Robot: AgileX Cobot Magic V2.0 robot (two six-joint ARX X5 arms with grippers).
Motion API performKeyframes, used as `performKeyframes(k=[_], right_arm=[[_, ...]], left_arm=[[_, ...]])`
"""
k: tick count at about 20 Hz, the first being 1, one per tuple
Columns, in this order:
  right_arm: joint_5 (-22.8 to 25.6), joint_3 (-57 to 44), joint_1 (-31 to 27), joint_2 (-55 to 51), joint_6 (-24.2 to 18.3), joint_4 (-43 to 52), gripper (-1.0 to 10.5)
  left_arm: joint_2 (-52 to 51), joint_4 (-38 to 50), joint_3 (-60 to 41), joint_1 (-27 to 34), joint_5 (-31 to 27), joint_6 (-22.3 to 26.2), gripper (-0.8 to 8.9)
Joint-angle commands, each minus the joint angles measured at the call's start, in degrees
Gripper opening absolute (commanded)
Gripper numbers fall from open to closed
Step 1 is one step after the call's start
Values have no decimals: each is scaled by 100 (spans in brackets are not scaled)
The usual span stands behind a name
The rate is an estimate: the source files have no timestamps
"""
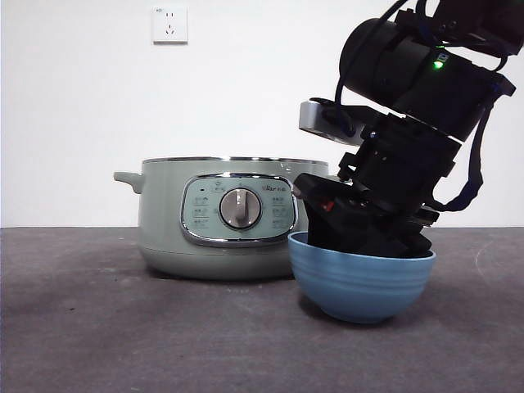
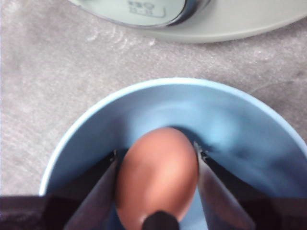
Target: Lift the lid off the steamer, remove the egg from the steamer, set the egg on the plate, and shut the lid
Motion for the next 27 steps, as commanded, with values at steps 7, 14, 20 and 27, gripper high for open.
performKeyframes(k=[7, 14, 20, 27], right_arm=[[-31, -61, 46, 70, 22, -26, 442], [-26, -61, 46, -719, 26, -33, 442], [-24, -61, 46, -2271, 109, -393, 441], [-22, -61, 46, -4562, 570, -1572, 441]], left_arm=[[-46, 249, 37, 15, 22, 4, -8], [-46, 256, 37, 15, 33, 0, -8], [107, 487, 37, 15, 57, 0, -8], [1193, 1917, 37, 7, 678, -35, -8]])
